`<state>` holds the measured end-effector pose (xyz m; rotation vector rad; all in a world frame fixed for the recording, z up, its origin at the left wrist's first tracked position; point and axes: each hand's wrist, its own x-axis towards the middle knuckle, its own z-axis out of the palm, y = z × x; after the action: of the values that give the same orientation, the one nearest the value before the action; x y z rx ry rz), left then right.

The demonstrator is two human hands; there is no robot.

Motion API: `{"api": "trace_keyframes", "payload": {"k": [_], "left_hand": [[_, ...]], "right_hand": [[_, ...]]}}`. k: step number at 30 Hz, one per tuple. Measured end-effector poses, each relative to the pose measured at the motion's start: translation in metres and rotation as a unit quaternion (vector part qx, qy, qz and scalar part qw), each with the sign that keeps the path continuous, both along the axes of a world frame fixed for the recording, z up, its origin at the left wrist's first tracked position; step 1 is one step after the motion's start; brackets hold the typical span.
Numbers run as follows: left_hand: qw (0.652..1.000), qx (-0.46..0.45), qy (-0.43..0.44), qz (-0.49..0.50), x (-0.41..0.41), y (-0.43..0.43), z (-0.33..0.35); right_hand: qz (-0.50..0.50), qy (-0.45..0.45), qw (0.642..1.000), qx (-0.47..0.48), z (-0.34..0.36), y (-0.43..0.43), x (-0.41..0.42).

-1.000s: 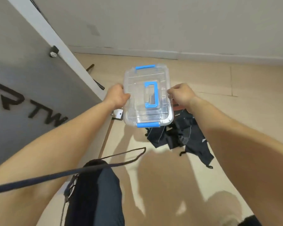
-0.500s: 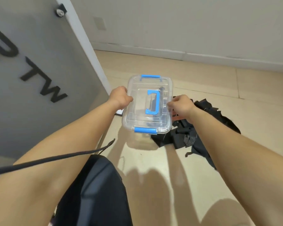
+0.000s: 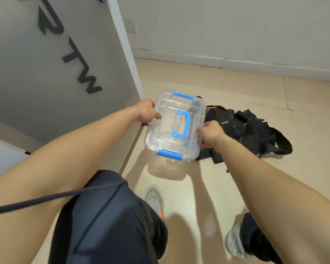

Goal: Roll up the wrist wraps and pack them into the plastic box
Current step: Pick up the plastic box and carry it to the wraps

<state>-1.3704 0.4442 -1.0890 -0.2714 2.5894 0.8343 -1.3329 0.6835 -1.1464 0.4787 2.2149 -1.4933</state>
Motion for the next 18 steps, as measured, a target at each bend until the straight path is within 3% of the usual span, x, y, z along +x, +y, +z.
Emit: {"api": "trace_keyframes", "payload": {"k": [7,14,18], "left_hand": [[0.999,-0.005,-0.044,-0.001,-0.03,-0.021,-0.085],[0.996,0.013,-0.069,0.06,-0.054,-0.032,-0.185],[0.996,-0.01,-0.06,0.064,-0.067,-0.039,-0.219]], "right_hand": [[-0.021,-0.07,0.997,-0.036,-0.08,-0.031,-0.02],[-0.014,-0.113,0.993,-0.033,-0.159,-0.054,-0.066],[-0.014,-0.097,0.995,-0.011,-0.185,-0.064,-0.088]]}}
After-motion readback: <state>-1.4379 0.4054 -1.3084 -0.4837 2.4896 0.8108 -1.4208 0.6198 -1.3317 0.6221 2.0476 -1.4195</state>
